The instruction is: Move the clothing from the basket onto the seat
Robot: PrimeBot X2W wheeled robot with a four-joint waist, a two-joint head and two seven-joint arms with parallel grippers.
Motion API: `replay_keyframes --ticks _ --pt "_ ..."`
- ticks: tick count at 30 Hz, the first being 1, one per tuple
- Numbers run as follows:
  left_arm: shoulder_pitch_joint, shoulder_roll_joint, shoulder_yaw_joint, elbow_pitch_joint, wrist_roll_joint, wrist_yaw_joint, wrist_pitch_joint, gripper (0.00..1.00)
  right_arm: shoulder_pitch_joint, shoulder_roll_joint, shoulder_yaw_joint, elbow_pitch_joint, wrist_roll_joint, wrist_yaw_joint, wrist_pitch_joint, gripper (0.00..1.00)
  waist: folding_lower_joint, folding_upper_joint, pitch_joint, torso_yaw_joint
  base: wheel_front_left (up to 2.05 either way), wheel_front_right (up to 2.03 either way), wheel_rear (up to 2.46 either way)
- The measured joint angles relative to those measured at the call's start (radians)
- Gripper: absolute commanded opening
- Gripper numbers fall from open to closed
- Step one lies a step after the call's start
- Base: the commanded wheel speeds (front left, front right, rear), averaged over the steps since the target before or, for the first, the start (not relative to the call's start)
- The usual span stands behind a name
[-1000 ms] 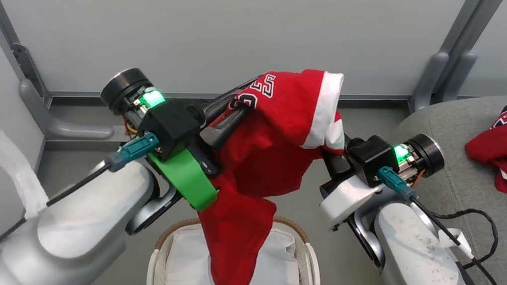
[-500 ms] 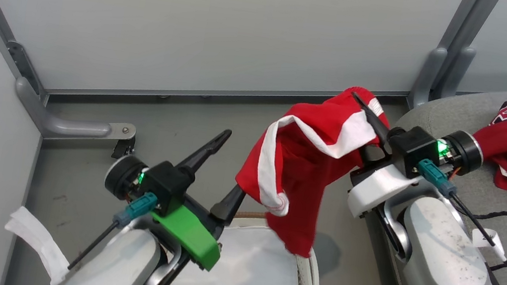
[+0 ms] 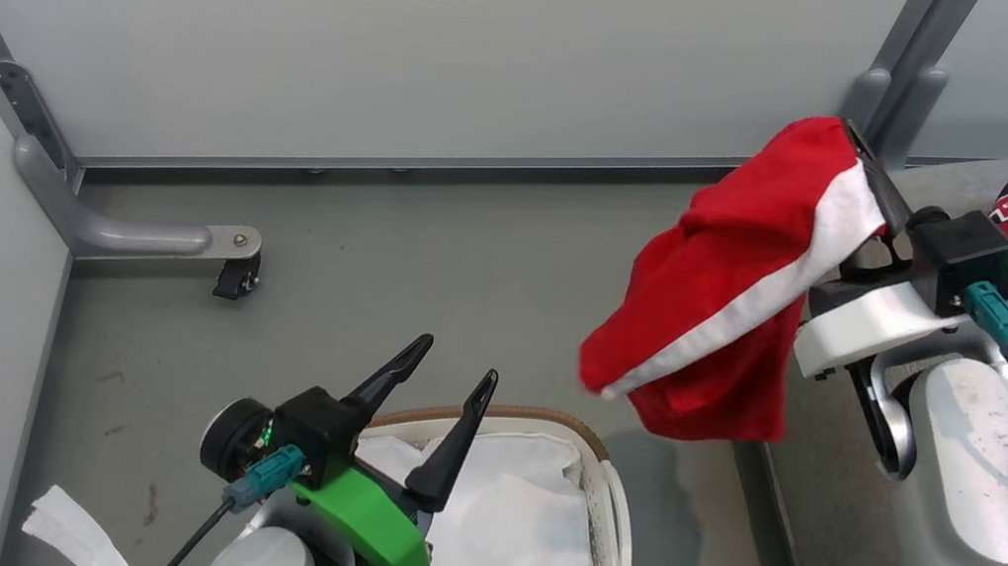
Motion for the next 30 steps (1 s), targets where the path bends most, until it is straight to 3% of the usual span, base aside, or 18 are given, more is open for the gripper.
replay_keyframes --ticks 13,30 --pt "0.025 -0.023 0.016 0.005 0.012 0.000 0.000 1.00 0.043 -0.004 -0.056 -0.010 -0.008 0.000 0.000 0.00 0.0000 0.0000 0.013 -0.055 0.00 0.00 0.00" --pt "-0.020 -0.013 -0.015 -0.006 0.037 0.000 0.000 1.00 0.051 0.014 -0.044 -0.016 0.000 0.000 0.000 0.00 0.0000 0.0000 0.078 -0.275 0.00 0.00 0.00"
